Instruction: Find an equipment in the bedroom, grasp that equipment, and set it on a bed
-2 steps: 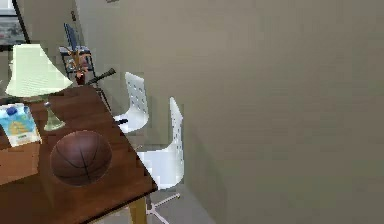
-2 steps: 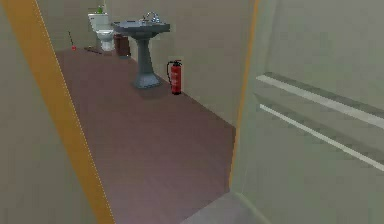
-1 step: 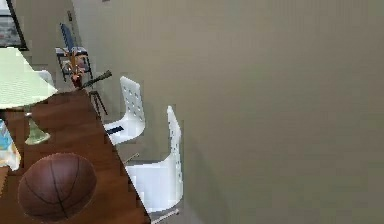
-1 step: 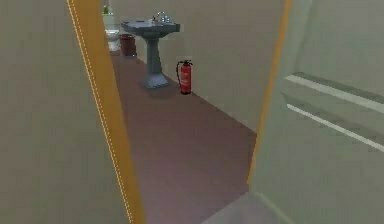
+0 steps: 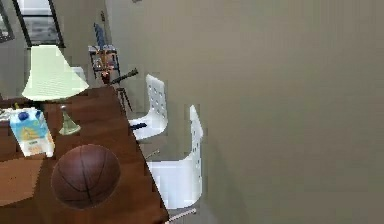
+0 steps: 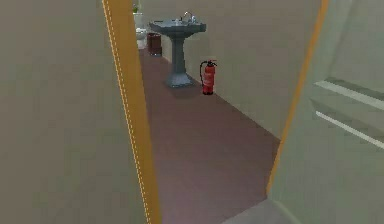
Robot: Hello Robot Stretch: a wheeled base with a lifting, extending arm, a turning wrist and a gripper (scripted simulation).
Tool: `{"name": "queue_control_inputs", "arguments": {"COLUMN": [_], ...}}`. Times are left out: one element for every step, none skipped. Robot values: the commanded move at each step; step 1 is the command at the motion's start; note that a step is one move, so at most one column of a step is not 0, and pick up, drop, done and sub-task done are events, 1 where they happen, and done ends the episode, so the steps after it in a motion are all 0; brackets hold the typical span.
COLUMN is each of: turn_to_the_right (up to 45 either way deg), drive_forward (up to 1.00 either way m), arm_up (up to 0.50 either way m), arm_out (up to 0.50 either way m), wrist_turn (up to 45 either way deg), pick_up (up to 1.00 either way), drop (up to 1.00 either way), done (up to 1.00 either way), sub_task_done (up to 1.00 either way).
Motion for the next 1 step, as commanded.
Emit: {"name": "queue_control_inputs", "arguments": {"turn_to_the_right": [0.0], "drive_forward": [0.05], "arm_up": [0.00], "arm_out": [0.00], "wrist_turn": [0.0], "pick_up": [0.00], "drop": [0.00], "done": [0.00], "sub_task_done": [0.00]}}
